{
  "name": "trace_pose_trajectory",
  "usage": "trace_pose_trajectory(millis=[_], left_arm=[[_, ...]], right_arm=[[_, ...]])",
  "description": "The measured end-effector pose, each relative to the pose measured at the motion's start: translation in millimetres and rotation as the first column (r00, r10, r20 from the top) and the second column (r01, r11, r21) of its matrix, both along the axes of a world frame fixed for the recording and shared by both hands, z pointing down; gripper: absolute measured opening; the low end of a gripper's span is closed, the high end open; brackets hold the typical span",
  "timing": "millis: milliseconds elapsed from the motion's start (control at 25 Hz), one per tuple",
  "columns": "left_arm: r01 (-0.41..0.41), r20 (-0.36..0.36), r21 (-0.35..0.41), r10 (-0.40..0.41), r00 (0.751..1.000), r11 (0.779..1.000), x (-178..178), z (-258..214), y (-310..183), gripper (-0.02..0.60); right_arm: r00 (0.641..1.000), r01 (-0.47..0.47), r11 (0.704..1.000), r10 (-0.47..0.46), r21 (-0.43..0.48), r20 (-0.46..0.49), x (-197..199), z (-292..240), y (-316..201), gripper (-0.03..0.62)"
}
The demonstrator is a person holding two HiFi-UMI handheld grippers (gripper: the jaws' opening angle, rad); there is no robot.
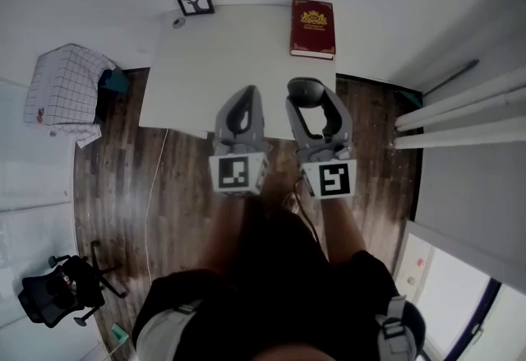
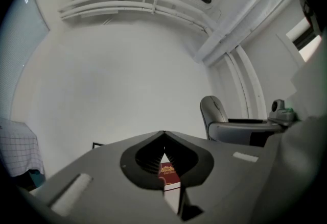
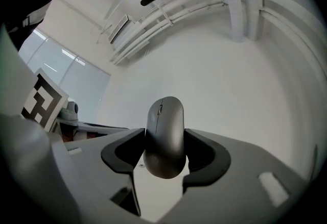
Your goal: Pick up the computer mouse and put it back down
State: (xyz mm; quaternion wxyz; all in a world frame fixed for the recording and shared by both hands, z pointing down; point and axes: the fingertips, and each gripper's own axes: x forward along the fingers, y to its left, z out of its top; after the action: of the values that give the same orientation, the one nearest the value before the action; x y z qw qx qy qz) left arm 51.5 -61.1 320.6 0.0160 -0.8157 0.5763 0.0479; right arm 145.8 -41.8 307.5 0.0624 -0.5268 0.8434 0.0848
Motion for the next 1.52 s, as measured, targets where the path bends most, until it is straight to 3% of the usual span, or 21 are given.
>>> trace_pose_trajectory(millis=[200, 760, 1080, 1240, 1520], left_arm=[[-0.016, 0.012, -0.004, 0.016, 1.000, 1.000, -2.5, 5.0, -9.6, 0.002], [-0.072, -0.017, 0.045, 0.073, 0.997, 0.996, -15.5, -12.9, -8.9, 0.002], [-0.057, 0.009, 0.096, 0.056, 0.998, 0.994, -19.7, -28.6, 5.0, 0.000], [-0.053, -0.011, 0.105, 0.055, 0.998, 0.993, -20.4, -35.9, 10.6, 0.000], [-0.061, 0.022, 0.109, 0.059, 0.998, 0.992, -18.5, -31.6, 16.2, 0.000]], right_arm=[[0.999, -0.015, 1.000, 0.015, 0.010, -0.050, -10.7, 1.8, -3.2, 0.259], [0.997, -0.071, 0.997, 0.072, 0.019, -0.029, -29.7, -11.4, -9.4, 0.259], [0.997, -0.069, 0.997, 0.070, 0.033, -0.022, -36.6, -19.3, 3.8, 0.258], [0.997, -0.066, 0.997, 0.067, 0.038, -0.028, -38.4, -21.9, 8.7, 0.258], [0.998, -0.065, 0.997, 0.066, 0.039, -0.023, -39.9, -24.5, 12.3, 0.258]])
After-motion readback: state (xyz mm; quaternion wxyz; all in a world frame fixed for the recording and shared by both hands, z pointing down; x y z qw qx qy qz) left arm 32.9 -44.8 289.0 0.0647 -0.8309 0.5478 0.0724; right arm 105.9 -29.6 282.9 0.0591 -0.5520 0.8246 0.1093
